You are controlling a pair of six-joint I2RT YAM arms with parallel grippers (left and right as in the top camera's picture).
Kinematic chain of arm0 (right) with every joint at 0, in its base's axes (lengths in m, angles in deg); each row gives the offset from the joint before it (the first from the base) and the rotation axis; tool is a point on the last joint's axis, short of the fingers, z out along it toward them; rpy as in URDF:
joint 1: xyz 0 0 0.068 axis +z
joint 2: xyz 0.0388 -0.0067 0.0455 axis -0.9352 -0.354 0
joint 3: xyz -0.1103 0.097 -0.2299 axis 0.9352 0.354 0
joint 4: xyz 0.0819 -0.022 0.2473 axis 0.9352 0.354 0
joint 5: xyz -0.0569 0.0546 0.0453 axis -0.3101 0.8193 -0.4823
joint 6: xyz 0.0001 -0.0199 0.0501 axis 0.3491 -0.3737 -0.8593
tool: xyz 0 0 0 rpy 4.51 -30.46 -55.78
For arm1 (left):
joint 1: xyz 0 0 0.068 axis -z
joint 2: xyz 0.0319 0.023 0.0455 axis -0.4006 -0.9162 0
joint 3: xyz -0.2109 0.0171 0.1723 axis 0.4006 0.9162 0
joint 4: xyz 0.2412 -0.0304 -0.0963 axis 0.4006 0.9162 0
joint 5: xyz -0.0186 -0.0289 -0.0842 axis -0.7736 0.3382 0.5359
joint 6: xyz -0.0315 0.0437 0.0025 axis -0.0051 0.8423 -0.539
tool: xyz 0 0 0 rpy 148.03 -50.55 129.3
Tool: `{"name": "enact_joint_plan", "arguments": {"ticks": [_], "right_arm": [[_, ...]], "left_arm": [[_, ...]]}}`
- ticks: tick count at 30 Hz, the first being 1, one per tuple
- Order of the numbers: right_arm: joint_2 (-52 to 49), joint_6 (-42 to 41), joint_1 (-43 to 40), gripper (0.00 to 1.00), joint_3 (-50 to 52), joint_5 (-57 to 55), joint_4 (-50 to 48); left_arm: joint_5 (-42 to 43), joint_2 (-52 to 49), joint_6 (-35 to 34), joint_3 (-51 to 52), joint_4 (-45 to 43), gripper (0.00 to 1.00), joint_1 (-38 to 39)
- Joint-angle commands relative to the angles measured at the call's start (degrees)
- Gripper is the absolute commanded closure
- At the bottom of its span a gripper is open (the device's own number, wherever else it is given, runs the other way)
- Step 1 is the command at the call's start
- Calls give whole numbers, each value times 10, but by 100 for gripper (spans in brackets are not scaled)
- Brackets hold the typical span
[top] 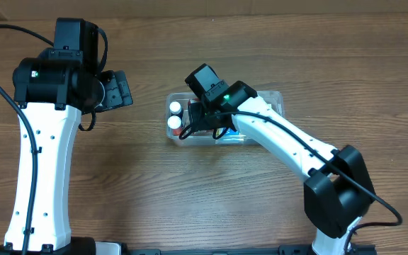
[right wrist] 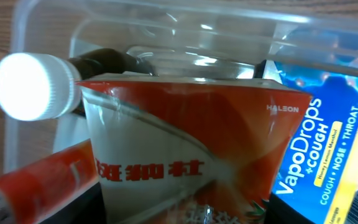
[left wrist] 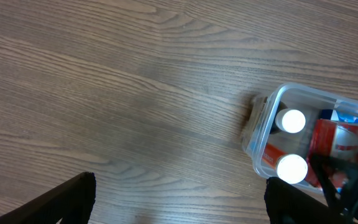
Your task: Pack container
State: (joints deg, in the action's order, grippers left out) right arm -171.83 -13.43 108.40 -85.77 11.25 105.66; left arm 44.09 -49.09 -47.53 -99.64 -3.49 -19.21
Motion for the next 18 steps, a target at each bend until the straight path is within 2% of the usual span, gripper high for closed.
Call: {"name": "enact_joint_plan", "arguments": {"ticks": [1, 4, 8, 18], "right_arm": [[-7, -3, -1, 39, -9, 1, -10], [-7, -3, -1, 34, -9, 1, -15], [-7, -3, -1, 21, -9, 1, -16], [-7, -3, -1, 21, -9, 0, -15]], "left_arm": [[1, 2, 13, 2, -1, 12, 1], [1, 3, 13, 2, -1, 12, 1], [1, 2, 13, 2, -1, 12, 1], [1, 2, 13, 2, -1, 12, 1]]}}
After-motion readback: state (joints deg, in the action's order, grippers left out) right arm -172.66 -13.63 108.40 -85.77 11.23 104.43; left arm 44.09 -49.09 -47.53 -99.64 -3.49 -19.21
